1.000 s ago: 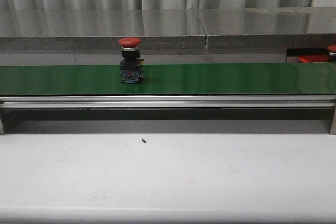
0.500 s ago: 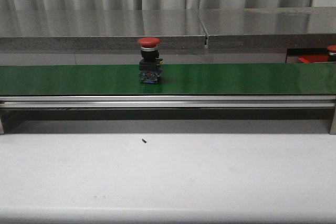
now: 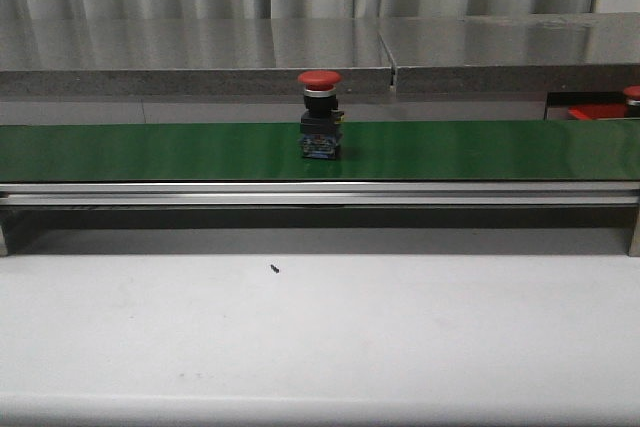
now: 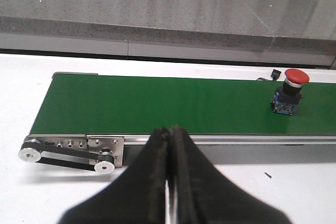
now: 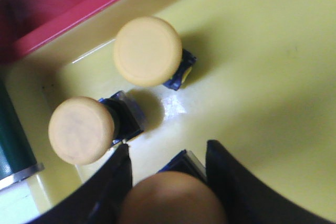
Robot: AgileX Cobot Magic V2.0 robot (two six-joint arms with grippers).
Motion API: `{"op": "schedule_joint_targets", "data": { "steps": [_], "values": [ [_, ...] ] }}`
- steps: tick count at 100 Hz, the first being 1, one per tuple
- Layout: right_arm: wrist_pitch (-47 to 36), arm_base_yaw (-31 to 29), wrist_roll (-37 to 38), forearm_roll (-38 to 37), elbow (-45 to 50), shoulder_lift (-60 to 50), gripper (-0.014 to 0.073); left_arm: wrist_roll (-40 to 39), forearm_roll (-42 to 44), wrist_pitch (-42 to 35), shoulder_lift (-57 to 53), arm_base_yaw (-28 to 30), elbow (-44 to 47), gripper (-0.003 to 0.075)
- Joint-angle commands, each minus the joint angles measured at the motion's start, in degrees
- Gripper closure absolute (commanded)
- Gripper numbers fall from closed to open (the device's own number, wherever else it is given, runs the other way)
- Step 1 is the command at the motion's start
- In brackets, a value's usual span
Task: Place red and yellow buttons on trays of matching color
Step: 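Place the yellow button in the yellow tray and open the right gripper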
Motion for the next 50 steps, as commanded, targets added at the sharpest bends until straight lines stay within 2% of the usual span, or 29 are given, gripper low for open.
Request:
{"op": "schedule_joint_targets", "data": {
  "steps": [1,50],
  "values": [
    [-2.8,-0.4,-0.1,0.1,-1.3,-1.0,0.0431,-0.1,-1.5,-3.4,0.4,-0.4,-1.5,0.0739],
    [-5.3,-0.4,-0.1,-0.6,-0.9,4.3,0.0426,-0.1,-1.5,-3.4,0.4,-0.4,-1.5,0.0739]
  ]
}}
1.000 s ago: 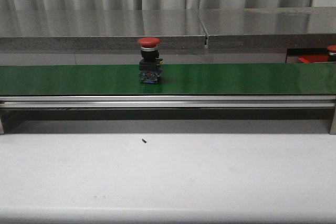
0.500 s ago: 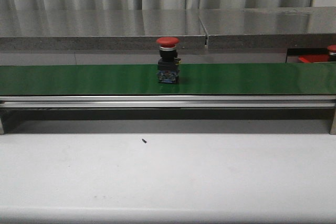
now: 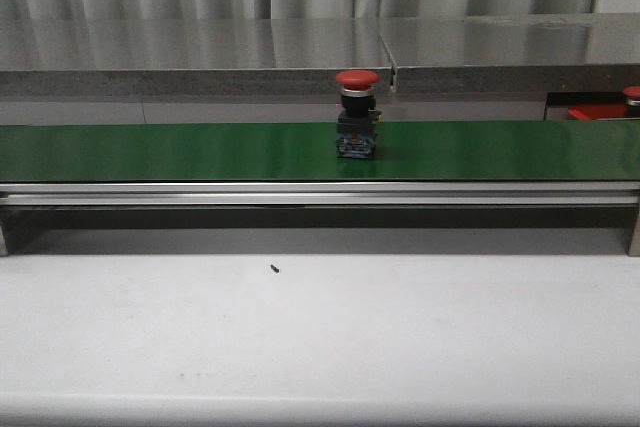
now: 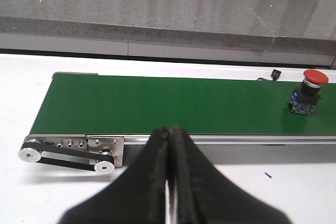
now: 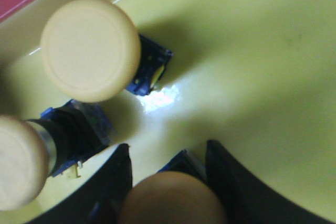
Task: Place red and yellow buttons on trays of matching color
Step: 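Place the yellow button in the yellow tray and open the right gripper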
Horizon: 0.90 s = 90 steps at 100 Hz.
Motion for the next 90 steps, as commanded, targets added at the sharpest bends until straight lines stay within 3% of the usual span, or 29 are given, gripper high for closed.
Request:
{"op": "schedule_joint_targets", "data": {
  "steps": [1,12,29,36,72,90],
  "values": [
    [-1.8,-0.3,-0.1,0.5,-1.1,-2.1,0.0425,-0.1,-1.5,-3.4,0.4,-0.4,-1.5,0.0739],
    [-1.4,-0.3,-0.1,0.5,-1.1,-2.0,0.0371,-0.1,-1.5,-3.4,0.4,-0.4,-1.5,0.0739],
    [-0.4,-0.3,-0.1,0.5,-1.1,-2.0,0.0146,-0.1,-1.5,-3.4,0.4,-0.4,-1.5,0.0739],
    [-0.1,-0.3,-0.1,0.5,-1.2,-2.2,0.01,-0.1,-1.5,-3.4,0.4,-0.4,-1.5,0.0739],
    [-0.4,0.0,-0.1,0.5,-1.3,-11.2,0.0097,-0.1,-1.5,-3.4,0.4,-0.4,-1.5,0.0739],
    [2.5,4.0,-2.0,0.5,-1.3,-18.7,0.0097,-0.1,-1.5,-3.4,0.4,-0.4,-1.5,0.0739]
  ]
}}
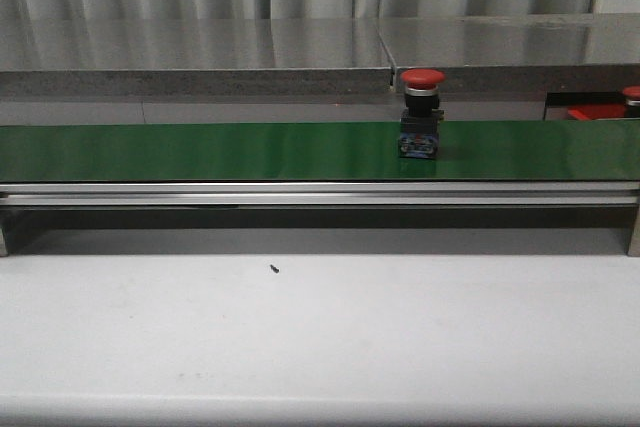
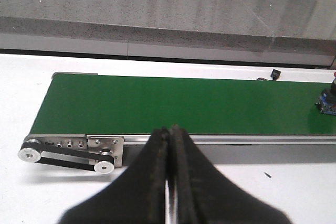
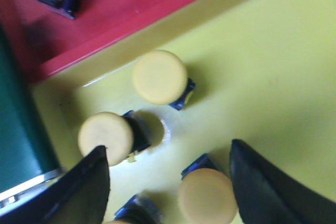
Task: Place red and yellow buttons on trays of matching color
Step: 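Place the yellow button in the yellow tray and open the right gripper, then lower the right gripper onto the red button on the belt and grasp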
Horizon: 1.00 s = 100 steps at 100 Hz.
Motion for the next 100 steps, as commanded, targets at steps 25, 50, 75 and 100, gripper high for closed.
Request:
{"op": "schedule_joint_targets", "data": {
  "steps": [25,50,75,100],
  "values": [
    [5.0,14.6,-7.4,0.7,-1.2,-12.0,0.0097,-0.1,-1.5,-3.5,0.4,-0.4,-1.5,0.0739],
    [3.8,29.5,-14.5,0.7,-1.2,-10.4,0.0097,-0.1,-1.5,-3.5,0.4,-0.4,-1.5,0.0739],
    [2.3,37.2,-14.5,0.7,-4.9,-2.5,0.0097,-0.1,-1.5,-3.5,0.4,-0.4,-1.5,0.0739],
    [3.6,39.9,-14.5,0.8,-13.7,5.8,0.0097,-0.1,-1.5,-3.5,0.4,-0.4,-1.5,0.0739]
  ]
}}
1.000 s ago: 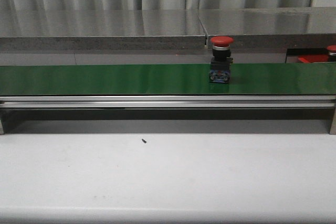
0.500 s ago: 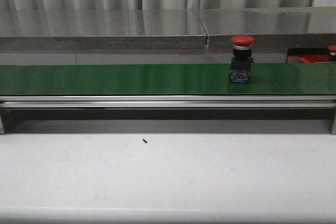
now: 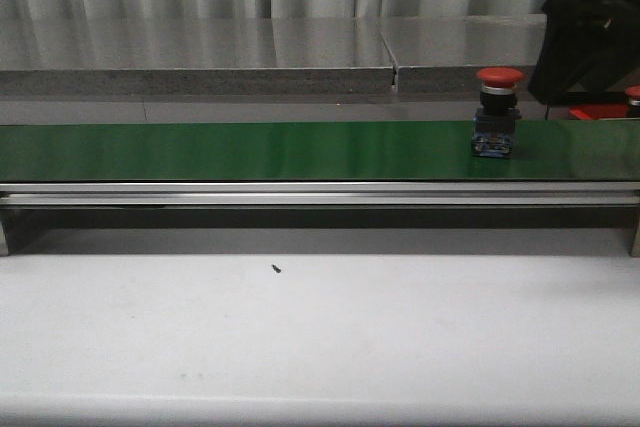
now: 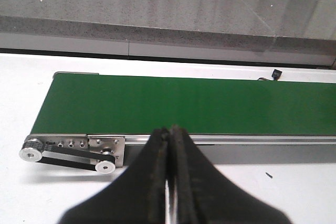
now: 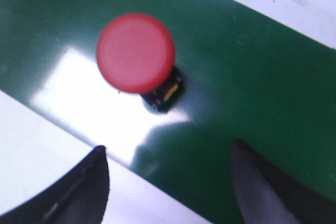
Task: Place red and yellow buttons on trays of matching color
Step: 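Lower the right gripper onto the red button on the belt and grasp, then lift the red button into the red tray and open the right gripper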
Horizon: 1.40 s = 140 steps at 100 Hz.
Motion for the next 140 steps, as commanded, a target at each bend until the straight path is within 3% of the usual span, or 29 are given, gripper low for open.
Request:
{"op": "schedule_joint_targets", "data": {
  "steps": [1,33,53,58,76,101,140],
  "values": [
    [-1.0,0.5,-0.5,0.9,-4.7,0.4,0.0097,-0.1,-1.5,-3.5,0.4,-0.4,-1.5,0.0739],
    [0.3,0.6,0.3,1.3,-12.4,7.2,0.0123,-0.1,-1.5,-3.5,0.4,-0.4,-1.5,0.0739],
    [1.8,0.5,3.4,1.3,-12.6,7.6,0.0422,-0.1,-1.5,-3.5,0.4,-0.4,-1.5,0.0739],
    [2.5,0.3,3.9,1.3,-13.0,7.4,0.0462,-0.1,-1.5,-3.5,0.4,-0.4,-1.5,0.0739],
    [5.5,-2.1,6.7,1.3,-18.1,6.8,0.0468,-0.1,-1.5,-3.5,0.4,-0.4,-1.5,0.0739],
    [7.3,-12.2,9.1,1.2,-29.4,8.5,0.0468,-0.1,-1.5,-3.5,0.4,-0.4,-1.5,0.0739],
    [7.4,-25.5,13.1,1.0,-47.1,22.5,0.0468,-0.1,-1.5,-3.5,0.4,-0.4,-1.5,0.0739]
  ]
}}
